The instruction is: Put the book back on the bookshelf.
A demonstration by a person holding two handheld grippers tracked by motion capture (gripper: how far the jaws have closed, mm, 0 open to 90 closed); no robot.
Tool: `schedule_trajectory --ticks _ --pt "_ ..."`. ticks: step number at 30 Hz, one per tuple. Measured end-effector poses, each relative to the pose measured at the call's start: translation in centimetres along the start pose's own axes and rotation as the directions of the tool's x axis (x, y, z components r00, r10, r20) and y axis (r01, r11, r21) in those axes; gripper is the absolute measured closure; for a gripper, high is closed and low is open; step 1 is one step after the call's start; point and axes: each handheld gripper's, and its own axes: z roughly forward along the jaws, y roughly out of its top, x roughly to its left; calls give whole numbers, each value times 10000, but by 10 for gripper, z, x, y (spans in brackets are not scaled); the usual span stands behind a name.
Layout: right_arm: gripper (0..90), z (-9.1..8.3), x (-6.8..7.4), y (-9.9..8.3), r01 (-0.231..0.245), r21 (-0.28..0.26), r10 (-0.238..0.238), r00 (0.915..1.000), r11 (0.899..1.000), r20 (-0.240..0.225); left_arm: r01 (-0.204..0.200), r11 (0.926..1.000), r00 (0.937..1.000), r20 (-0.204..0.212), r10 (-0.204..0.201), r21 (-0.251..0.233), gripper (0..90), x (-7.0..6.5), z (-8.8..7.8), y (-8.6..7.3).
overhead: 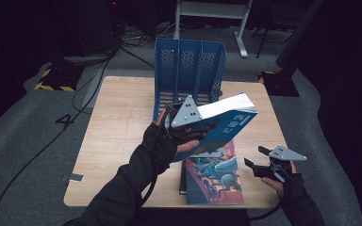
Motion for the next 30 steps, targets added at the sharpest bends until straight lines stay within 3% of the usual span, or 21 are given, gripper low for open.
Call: schedule_trajectory --ticks 5,9,12,13,17,18,19,24,25,30 --pt "222 2 1 -1 9 117 -9 10000 9999 -24 108 9999 9990 -439 -113 -102 610 12 -12 2" --pt "233 2 2 0 102 101 -102 9999 9999 60 66 9998 9927 -1203 -89 -198 609 22 -28 2" --pt "234 3 2 0 119 133 -119 9999 9998 45 216 9995 9891 -1450 -245 -215 609 30 -34 0" --pt "236 4 2 -1 145 234 -147 9999 9996 88 382 9989 9833 -1769 -422 -260 609 36 -39 -2" --pt "241 4 2 -1 184 295 -190 9996 9994 203 591 9979 9725 -2239 -637 -272 609 48 -48 -7" --pt "241 4 2 -1 184 295 -190 9996 9994 203 591 9979 9725 -2239 -637 -272 610 48 -48 -7" --pt "241 5 2 -2 172 354 -181 9995 9992 241 774 9967 9665 -2437 -810 -241 609 55 -54 -10" --pt "245 7 3 -3 283 460 -295 9992 9985 260 1038 9942 9529 -2835 -1079 -294 609 69 -67 -12" --pt "245 7 3 -3 308 454 -321 9991 9985 280 1038 9942 9529 -2835 -1079 -294 609 69 -67 -12" --pt "245 7 3 -3 278 512 -291 9993 9983 249 1290 9906 9367 -3222 -1367 -454 610 87 -79 -11"
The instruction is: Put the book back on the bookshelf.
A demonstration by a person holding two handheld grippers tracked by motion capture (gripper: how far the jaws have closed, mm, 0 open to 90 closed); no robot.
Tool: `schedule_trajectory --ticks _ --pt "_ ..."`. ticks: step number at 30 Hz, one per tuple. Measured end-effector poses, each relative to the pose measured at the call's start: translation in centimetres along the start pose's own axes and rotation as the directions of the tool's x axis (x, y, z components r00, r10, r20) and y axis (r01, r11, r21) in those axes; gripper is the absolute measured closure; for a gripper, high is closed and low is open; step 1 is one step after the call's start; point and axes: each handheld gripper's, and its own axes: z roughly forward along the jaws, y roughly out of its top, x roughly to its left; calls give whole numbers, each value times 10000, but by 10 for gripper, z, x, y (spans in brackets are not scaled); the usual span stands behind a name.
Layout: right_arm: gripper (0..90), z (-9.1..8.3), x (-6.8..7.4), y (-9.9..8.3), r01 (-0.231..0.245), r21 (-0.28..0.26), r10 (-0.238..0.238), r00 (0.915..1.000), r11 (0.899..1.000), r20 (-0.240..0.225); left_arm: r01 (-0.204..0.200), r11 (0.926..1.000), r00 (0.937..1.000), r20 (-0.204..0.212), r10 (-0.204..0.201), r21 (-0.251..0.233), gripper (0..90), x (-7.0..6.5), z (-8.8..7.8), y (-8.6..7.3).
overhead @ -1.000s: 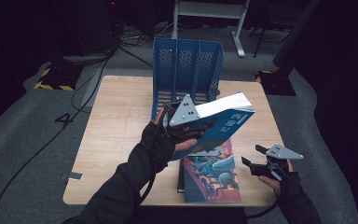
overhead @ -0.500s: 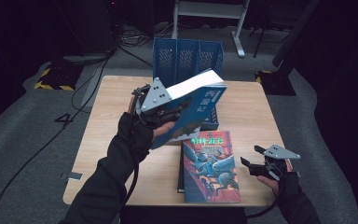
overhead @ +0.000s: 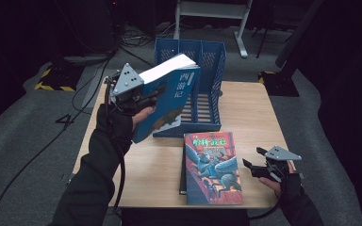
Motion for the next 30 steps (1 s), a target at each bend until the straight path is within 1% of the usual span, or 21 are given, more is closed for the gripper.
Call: schedule_trajectory --ticks 1,2,4,5,7,9,11,12,13,16,18,20,23,25,26,28,30 --pt "245 0 0 0 -3 5 3 10000 10000 -5 33 10000 10000 -72 -32 0 610 4 1 0" --pt "245 0 0 0 -3 5 3 10000 10000 -5 33 10000 10000 -72 -32 0 609 4 1 0" --pt "245 0 1 0 13 14 -13 10000 10000 -33 150 9998 9994 -325 -147 93 610 10 5 0" --pt "245 1 1 0 24 20 -24 10000 10000 -71 196 9997 9991 -387 -191 122 610 12 7 0" --pt "245 1 2 0 72 52 -72 9999 10000 -72 347 9991 9976 -607 -333 223 610 19 16 0" --pt "245 1 1 0 81 57 -80 9999 10000 -91 505 9984 9967 -649 -487 271 610 25 22 0" --pt "245 1 1 -1 73 60 -72 9999 10000 -114 810 9963 9943 -717 -788 293 609 29 29 0" --pt "245 1 1 -1 80 63 -79 9999 9999 -141 864 9957 9936 -757 -836 336 609 32 32 0" --pt "245 1 1 -1 80 63 -79 9999 9999 -141 864 9957 9936 -757 -836 336 609 32 32 0" --pt "245 1 1 -1 94 57 -93 9998 9999 -168 1077 9935 9892 -1038 -1034 372 609 39 42 -1" --pt "245 1 1 -1 132 63 -131 9998 9999 -168 1114 9927 9866 -1249 -1049 456 609 42 48 -1" --pt "246 1 1 -1 154 72 -153 9997 9999 -193 1225 9914 9834 -1403 -1150 459 610 45 55 -1" --pt "246 3 2 -2 226 178 -220 9993 9996 -297 1399 9884 9786 -1605 -1288 596 609 50 65 -1" --pt "246 3 3 -2 305 191 -299 9991 9994 -290 1447 9878 9750 -1783 -1324 580 609 52 70 -1" --pt "246 3 4 -1 338 223 -332 9990 9992 -290 1504 9866 9718 -1926 -1360 625 609 54 75 -1" --pt "246 2 4 -2 330 192 -324 9991 9993 -287 1675 9841 9683 -1977 -1529 596 609 57 78 -2" --pt "246 2 4 -2 346 211 -340 9990 9992 -286 1704 9835 9685 -1942 -1558 608 608 58 79 -2"
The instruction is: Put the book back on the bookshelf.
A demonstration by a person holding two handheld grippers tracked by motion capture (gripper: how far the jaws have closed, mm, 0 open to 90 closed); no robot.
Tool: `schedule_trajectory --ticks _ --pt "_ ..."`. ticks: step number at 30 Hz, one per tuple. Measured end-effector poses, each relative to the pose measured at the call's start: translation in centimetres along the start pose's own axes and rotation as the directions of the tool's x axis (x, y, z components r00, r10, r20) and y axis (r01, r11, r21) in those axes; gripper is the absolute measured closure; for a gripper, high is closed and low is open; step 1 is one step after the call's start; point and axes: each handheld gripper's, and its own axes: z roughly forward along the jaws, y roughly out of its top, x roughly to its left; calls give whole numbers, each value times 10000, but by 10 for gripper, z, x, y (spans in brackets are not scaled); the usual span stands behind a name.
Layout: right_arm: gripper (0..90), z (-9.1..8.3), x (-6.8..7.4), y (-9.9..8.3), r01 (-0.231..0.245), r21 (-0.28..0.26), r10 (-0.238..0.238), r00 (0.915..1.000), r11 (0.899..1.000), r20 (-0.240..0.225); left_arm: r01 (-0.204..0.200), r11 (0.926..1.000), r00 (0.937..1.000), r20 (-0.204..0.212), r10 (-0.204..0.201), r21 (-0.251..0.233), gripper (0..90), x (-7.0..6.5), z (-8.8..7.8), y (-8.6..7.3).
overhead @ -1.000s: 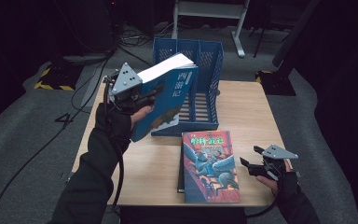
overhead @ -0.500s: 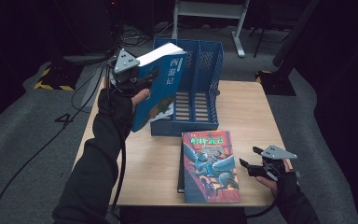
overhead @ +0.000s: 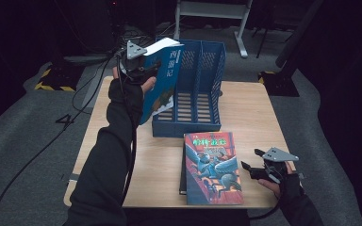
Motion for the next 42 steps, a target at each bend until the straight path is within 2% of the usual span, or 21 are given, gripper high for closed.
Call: schedule_trajectory --ticks 4,7,8,13,17,18,21,22,24,25,27,29,31,33,37,38,40,42 --pt "246 1 0 -1 42 85 -41 10000 10000 -52 43 10000 9995 -316 -41 60 608 1 5 1" --pt "246 1 2 0 122 69 -122 9999 9999 -79 244 9997 9975 -658 -237 89 608 2 9 1" --pt "246 1 2 0 155 84 -154 9998 9998 -82 356 9993 9970 -696 -349 89 608 3 9 0" --pt "246 2 3 0 280 143 -277 9995 9995 -170 440 9984 9959 -806 -410 367 607 7 13 -2" --pt "246 3 5 0 322 172 -318 9993 9993 -220 704 9965 9927 -1009 -656 444 607 5 20 0" --pt "246 3 5 0 355 210 -350 9991 9991 -235 904 9949 9898 -1149 -847 447 607 0 25 2" --pt "247 4 6 0 360 218 -354 9990 9991 -267 995 9940 9882 -1216 -935 445 606 -2 29 4" --pt "246 4 6 0 371 250 -364 9990 9990 -269 1197 9922 9838 -1382 -1138 351 605 -4 35 5" --pt "247 4 6 0 385 260 -377 9989 9989 -275 1252 9912 9820 -1481 -1175 438 605 -4 40 6" --pt "247 4 6 -1 384 244 -377 9988 9990 -303 1455 9878 9751 -1768 -1337 550 606 -4 45 6" --pt "247 3 6 -1 347 218 -340 9988 9992 -343 1491 9869 9730 -1872 -1352 619 605 -3 47 7" --pt "247 3 6 -1 352 198 -345 9988 9992 -336 1607 9847 9673 -2089 -1435 676 605 3 49 6" --pt "247 2 6 0 358 172 -352 9987 9992 -364 1918 9797 9596 -2205 -1748 578 605 8 49 4" --pt "247 2 6 0 368 180 -361 9986 9992 -381 1897 9797 9624 -2099 -1724 650 605 11 48 3" --pt "248 2 6 0 352 183 -345 9988 9992 -352 1711 9827 9668 -2044 -1537 704 604 7 45 3" --pt "248 2 6 0 374 196 -367 9987 9991 -363 1607 9843 9704 -1940 -1441 727 604 5 42 4" --pt "248 2 6 0 400 186 -393 9986 9990 -366 1469 9861 9728 -1918 -1299 776 604 5 41 4" --pt "248 2 7 0 372 196 -364 9986 9991 -392 1424 9862 9728 -1959 -1237 842 604 3 39 5"
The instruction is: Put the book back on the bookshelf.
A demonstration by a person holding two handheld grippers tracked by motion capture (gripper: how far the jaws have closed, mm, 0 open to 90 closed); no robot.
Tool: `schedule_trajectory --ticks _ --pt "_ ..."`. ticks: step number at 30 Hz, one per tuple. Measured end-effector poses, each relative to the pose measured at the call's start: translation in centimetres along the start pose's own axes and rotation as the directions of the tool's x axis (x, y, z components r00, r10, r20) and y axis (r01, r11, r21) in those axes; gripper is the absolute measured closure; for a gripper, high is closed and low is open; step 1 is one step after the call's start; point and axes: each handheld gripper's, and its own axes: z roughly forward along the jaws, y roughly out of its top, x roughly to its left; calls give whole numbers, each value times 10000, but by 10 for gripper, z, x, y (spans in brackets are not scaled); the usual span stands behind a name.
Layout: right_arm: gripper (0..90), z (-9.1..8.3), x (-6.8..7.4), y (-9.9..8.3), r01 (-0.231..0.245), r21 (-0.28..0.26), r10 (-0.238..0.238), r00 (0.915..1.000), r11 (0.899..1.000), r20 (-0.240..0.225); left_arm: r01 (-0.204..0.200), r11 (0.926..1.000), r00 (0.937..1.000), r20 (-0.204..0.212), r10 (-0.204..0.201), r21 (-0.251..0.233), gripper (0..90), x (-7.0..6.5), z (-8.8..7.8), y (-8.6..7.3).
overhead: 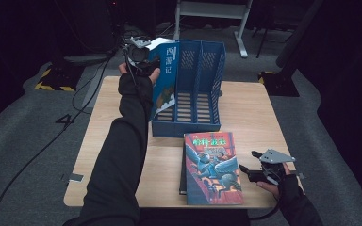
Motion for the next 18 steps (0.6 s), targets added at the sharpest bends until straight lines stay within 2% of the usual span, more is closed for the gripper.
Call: schedule_trajectory --ticks 2,5,11,15,18 --pt "248 0 0 0 38 7 -38 10000 10000 -24 -102 9999 9999 18 102 30 604 1 -1 0" --pt "248 1 1 0 58 20 -58 10000 10000 -50 -4 10000 10000 34 4 3 604 3 2 -1" --pt "248 1 2 1 106 28 -106 9999 9999 -104 -105 9999 9999 -22 105 62 605 -3 17 2" --pt "250 1 1 0 94 49 -93 9999 9999 -136 153 9999 9995 -270 -152 40 605 -17 32 1" --pt "253 1 1 0 123 26 -123 9998 9999 -176 520 9986 9977 -430 -516 77 604 -23 45 -6"
